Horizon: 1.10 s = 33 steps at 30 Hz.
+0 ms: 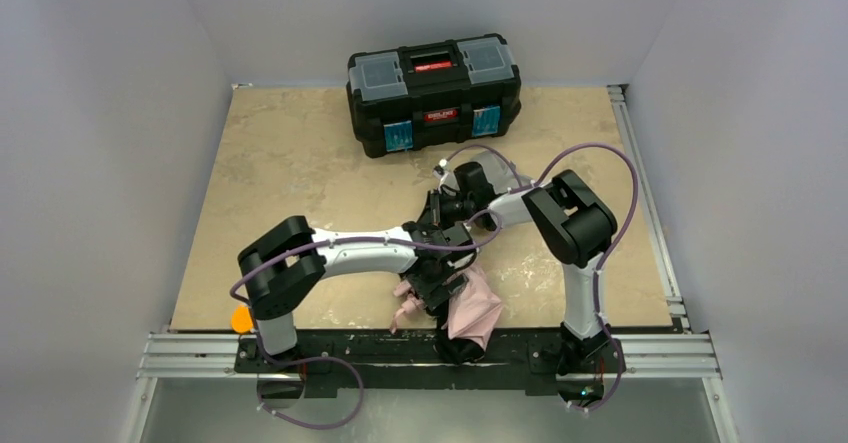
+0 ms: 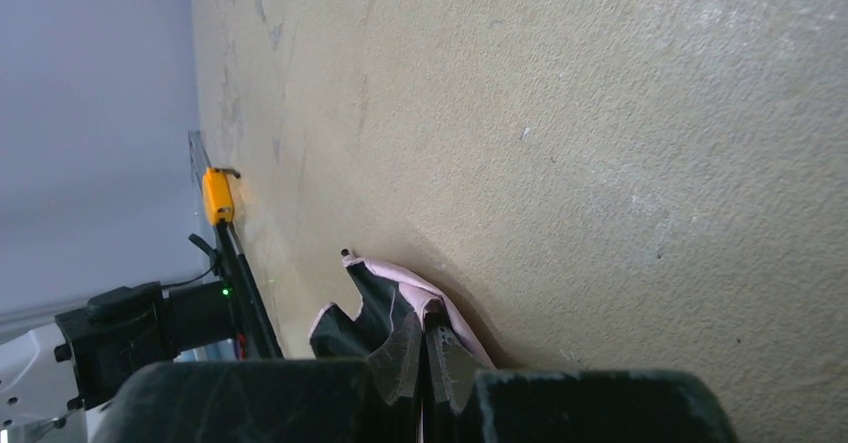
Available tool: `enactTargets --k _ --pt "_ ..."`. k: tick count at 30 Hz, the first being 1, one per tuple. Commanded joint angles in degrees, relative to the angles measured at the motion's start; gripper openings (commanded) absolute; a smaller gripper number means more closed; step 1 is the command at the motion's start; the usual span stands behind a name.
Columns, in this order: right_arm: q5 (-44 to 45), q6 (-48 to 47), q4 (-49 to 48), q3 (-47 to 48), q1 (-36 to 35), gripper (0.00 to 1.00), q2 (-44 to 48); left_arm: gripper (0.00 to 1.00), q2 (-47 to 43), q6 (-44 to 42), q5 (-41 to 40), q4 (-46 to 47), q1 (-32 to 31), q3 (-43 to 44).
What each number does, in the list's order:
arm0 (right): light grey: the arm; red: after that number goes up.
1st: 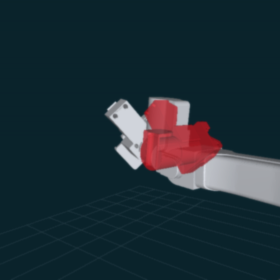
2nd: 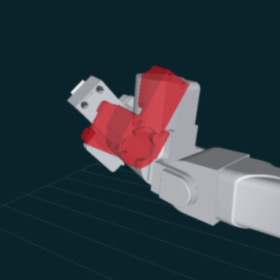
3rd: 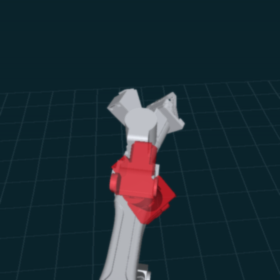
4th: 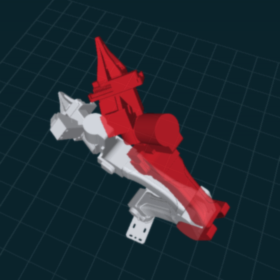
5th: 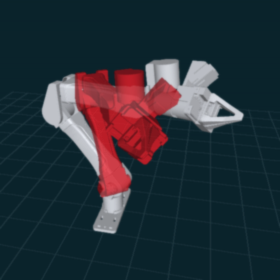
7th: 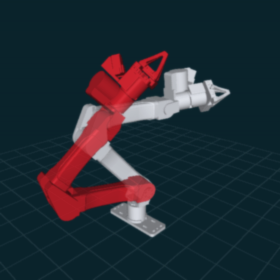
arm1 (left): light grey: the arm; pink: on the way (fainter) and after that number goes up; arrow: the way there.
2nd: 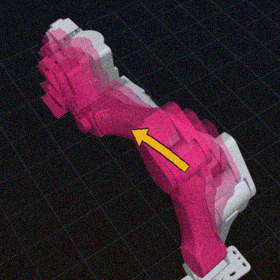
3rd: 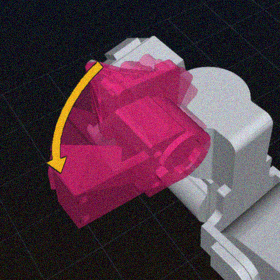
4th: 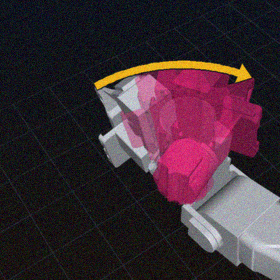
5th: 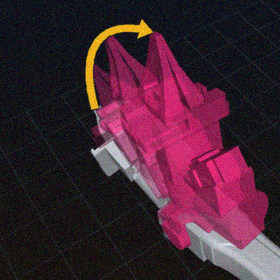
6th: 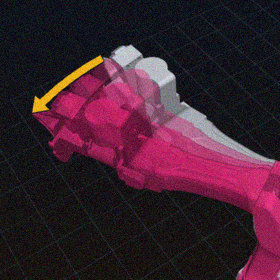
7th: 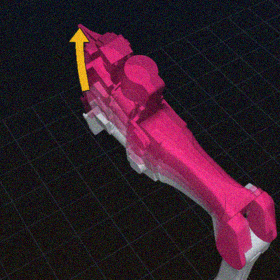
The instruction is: Put away the umbrella
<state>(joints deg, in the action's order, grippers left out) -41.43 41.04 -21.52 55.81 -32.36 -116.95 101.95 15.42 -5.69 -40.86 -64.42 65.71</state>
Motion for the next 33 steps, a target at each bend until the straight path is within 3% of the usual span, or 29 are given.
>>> enactTargets --k 1,2,5,6,10,19,27,29,33 --pt "1.9 -2.3 3.0 2.1 0.0 0.00 1.0 0.65 3.2 -0.6 -1.8 7.9 0.9 -1.5" --pt "1.9 -2.5 3.6 2.6 -0.1 0.00 0.9 0.54 3.7 -0.8 -2.0 8.8 0.9 -2.0" --pt "1.6 -2.9 5.2 5.0 0.1 0.00 0.6 0.06 4.6 -0.9 -4.9 8.4 1.0 -2.0" --pt "1.3 -2.9 5.8 6.0 0.2 0.00 0.6 0.00 4.3 -0.7 -6.4 7.4 0.9 -1.5" --pt "0.4 -2.7 9.4 12.7 0.3 0.00 1.1 0.00 1.5 -1.1 -14.7 3.1 0.7 0.2" --pt "-2.8 -2.0 18.3 33.8 0.2 0.00 1.2 0.00 0.9 -2.6 -51.2 -11.0 -0.2 12.2" --pt "-5.3 2.5 10.7 33.4 0.3 0.00 6.2 0.00 1.9 -9.0 -76.8 -9.1 -2.5 15.0" --pt "-4.2 2.4 9.2 30.1 0.4 0.00 7.7 0.00 5.5 -0.5 -78.8 -18.4 -3.0 17.3" --pt "-0.3 0.2 7.1 20.7 0.6 0.00 8.7 0.00 21.2 43.3 -79.3 -60.4 -4.6 28.7"
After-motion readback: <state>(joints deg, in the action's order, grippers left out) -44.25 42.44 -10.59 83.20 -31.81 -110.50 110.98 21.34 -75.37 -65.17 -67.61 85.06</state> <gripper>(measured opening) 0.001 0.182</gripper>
